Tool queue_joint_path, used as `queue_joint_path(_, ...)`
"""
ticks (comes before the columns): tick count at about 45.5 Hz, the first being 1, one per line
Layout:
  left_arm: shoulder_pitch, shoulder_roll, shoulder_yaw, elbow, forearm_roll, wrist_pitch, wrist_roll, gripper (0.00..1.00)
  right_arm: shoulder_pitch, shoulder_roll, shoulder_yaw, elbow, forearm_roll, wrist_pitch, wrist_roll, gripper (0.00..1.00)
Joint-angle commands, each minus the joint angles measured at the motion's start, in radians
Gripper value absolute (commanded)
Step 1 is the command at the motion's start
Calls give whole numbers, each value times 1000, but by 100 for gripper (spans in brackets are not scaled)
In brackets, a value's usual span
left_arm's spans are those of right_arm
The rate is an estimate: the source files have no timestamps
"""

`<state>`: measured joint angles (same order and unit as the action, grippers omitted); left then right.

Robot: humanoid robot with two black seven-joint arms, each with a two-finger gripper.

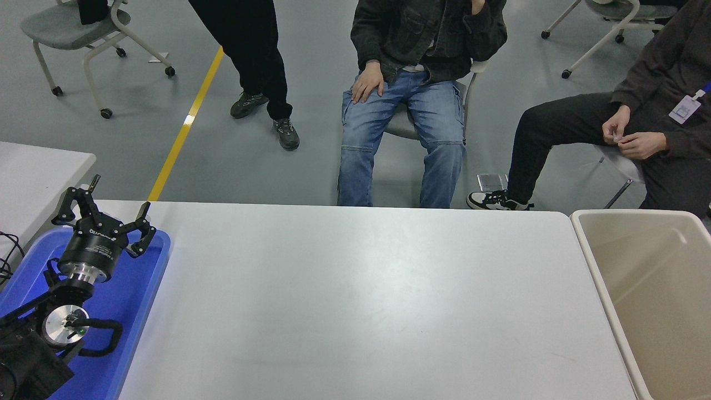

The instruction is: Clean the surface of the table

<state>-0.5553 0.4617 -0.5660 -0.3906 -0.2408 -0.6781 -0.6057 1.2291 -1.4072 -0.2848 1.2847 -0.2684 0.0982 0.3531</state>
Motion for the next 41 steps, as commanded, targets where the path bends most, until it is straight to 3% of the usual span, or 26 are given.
queue_joint_path(1, 0, 0, 0, -1, 0, 0, 1, 100, -109, 82, 3, -165, 149, 3, 35, 0)
queue_joint_path(15, 0, 0, 0, -1, 0, 0, 0, 100, -310, 263, 39, -438, 336, 11, 101, 0)
queue_joint_path(28, 0, 0, 0, -1, 0, 0, 0, 100, -583, 428, 298, -717, 334, 51, 101, 0)
queue_joint_path(41, 0, 0, 0, -1, 0, 0, 0, 100, -626, 643, 305, -1057, 325, 149, 98, 0)
